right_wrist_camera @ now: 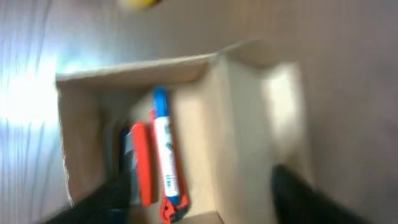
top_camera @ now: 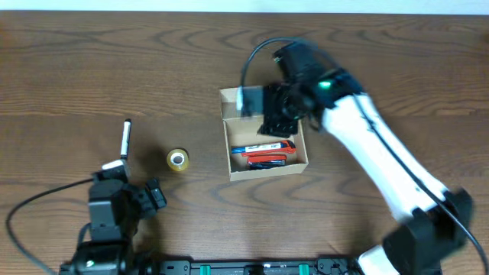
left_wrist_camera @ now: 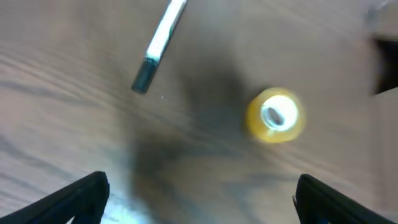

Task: Pack container
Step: 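Raise the right gripper away and move the left arm toward the white marker, then lower the left gripper over the white marker and close on it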

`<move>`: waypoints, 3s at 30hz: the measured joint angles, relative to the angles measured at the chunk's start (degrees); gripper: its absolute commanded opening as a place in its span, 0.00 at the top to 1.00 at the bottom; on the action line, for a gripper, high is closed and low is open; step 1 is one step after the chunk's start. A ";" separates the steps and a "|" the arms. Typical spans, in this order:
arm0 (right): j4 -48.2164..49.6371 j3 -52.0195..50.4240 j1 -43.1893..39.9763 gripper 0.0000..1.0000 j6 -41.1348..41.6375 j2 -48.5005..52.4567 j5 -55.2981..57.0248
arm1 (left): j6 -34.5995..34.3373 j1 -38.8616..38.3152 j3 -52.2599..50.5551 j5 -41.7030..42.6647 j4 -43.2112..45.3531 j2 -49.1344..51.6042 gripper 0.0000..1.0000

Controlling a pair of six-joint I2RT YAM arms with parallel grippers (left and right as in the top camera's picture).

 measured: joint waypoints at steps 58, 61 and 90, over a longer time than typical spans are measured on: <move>1.92 -2.08 -42.58 0.01 40.94 3.04 11.69 | 26.16 13.00 45.35 1.29 -10.91 67.73 0.05; 1.90 -2.08 -42.71 0.01 41.09 3.04 11.85 | 26.88 13.00 45.35 1.51 -10.34 70.31 0.05; 2.05 -2.10 -42.71 0.01 41.48 3.04 11.87 | 28.61 13.00 45.35 3.89 -1.75 83.08 0.00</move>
